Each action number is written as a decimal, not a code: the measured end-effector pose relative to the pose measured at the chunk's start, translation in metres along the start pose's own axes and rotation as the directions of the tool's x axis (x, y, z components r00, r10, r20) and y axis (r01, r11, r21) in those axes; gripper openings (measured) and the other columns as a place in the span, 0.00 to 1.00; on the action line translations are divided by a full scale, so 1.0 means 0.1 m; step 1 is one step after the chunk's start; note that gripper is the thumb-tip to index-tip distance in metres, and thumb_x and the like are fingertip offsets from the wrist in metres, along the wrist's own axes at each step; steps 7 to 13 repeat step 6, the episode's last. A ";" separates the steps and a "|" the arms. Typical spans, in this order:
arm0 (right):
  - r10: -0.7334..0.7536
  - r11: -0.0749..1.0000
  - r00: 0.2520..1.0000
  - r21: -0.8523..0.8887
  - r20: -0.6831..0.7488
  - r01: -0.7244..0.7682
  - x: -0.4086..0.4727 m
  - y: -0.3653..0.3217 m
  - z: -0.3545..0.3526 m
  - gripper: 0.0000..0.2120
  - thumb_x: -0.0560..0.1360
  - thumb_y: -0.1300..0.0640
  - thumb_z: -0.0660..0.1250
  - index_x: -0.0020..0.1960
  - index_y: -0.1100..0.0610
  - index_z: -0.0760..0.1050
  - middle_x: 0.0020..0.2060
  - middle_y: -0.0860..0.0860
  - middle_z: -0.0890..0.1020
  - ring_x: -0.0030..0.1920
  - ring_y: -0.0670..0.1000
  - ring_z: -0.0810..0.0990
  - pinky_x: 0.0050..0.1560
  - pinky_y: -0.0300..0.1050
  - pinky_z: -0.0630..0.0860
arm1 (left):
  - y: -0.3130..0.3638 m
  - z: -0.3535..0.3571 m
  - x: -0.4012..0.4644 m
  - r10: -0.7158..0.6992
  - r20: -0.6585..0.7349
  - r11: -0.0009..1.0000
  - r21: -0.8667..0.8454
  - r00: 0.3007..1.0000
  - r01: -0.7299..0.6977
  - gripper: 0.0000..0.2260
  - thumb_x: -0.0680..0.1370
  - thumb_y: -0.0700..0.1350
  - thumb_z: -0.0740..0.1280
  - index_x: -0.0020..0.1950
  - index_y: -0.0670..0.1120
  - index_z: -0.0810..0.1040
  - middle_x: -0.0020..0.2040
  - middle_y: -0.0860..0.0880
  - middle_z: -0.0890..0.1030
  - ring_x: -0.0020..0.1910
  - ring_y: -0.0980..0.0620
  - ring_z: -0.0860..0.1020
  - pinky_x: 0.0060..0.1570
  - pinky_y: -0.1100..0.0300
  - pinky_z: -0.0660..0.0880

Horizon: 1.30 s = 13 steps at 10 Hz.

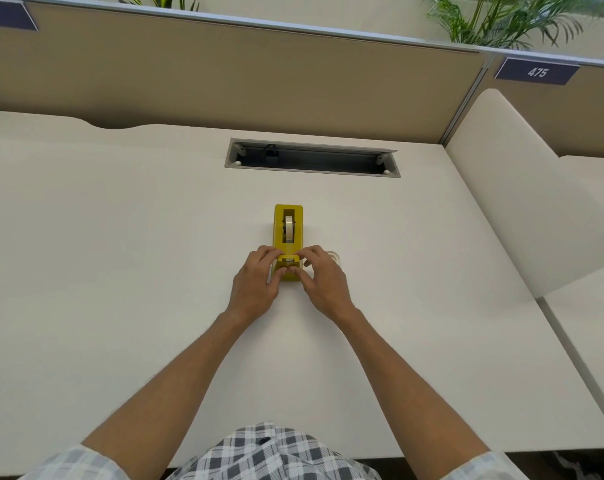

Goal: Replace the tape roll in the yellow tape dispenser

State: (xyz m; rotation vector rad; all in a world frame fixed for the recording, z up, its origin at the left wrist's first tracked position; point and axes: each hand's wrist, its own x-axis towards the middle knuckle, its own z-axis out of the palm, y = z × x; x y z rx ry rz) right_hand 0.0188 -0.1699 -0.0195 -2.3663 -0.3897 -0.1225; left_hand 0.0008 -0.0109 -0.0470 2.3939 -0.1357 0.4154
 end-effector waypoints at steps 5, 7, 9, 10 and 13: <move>-0.019 0.999 1.000 -0.035 -0.012 0.019 0.10 -0.12 -0.38 0.25 0.73 0.49 0.67 0.68 0.48 0.68 0.59 0.45 0.76 0.51 0.43 0.76 0.50 0.50 0.80 | 0.17 -0.50 0.25 -0.010 0.021 1.000 -0.024 1.000 0.011 0.30 0.75 0.42 0.69 0.74 0.49 0.62 0.63 0.48 0.76 0.60 0.49 0.76 0.55 0.52 0.78; -0.049 0.991 0.997 -0.130 -0.062 0.040 0.22 -0.14 -0.55 0.26 0.75 0.47 0.66 0.71 0.49 0.65 0.67 0.48 0.73 0.59 0.47 0.76 0.57 0.52 0.79 | 0.22 -0.70 0.41 0.016 -0.061 1.000 0.015 0.998 -0.015 0.30 0.75 0.43 0.70 0.74 0.48 0.62 0.65 0.46 0.76 0.62 0.48 0.75 0.57 0.51 0.77; -0.049 0.991 0.997 -0.130 -0.062 0.040 0.22 -0.14 -0.55 0.26 0.75 0.47 0.66 0.71 0.49 0.65 0.67 0.48 0.73 0.59 0.47 0.76 0.57 0.52 0.79 | 0.22 -0.70 0.41 0.016 -0.061 1.000 0.015 0.998 -0.015 0.30 0.75 0.43 0.70 0.74 0.48 0.62 0.65 0.46 0.76 0.62 0.48 0.75 0.57 0.51 0.77; -0.049 0.991 0.997 -0.130 -0.062 0.040 0.22 -0.14 -0.55 0.26 0.75 0.47 0.66 0.71 0.49 0.65 0.67 0.48 0.73 0.59 0.47 0.76 0.57 0.52 0.79 | 0.22 -0.70 0.41 0.016 -0.061 1.000 0.015 0.998 -0.015 0.30 0.75 0.43 0.70 0.74 0.48 0.62 0.65 0.46 0.76 0.62 0.48 0.75 0.57 0.51 0.77; -0.049 0.991 0.997 -0.130 -0.062 0.040 0.22 -0.14 -0.55 0.26 0.75 0.47 0.66 0.71 0.49 0.65 0.67 0.48 0.73 0.59 0.47 0.76 0.57 0.52 0.79 | 0.22 -0.70 0.41 0.016 -0.061 1.000 0.015 0.998 -0.015 0.30 0.75 0.43 0.70 0.74 0.48 0.62 0.65 0.46 0.76 0.62 0.48 0.75 0.57 0.51 0.77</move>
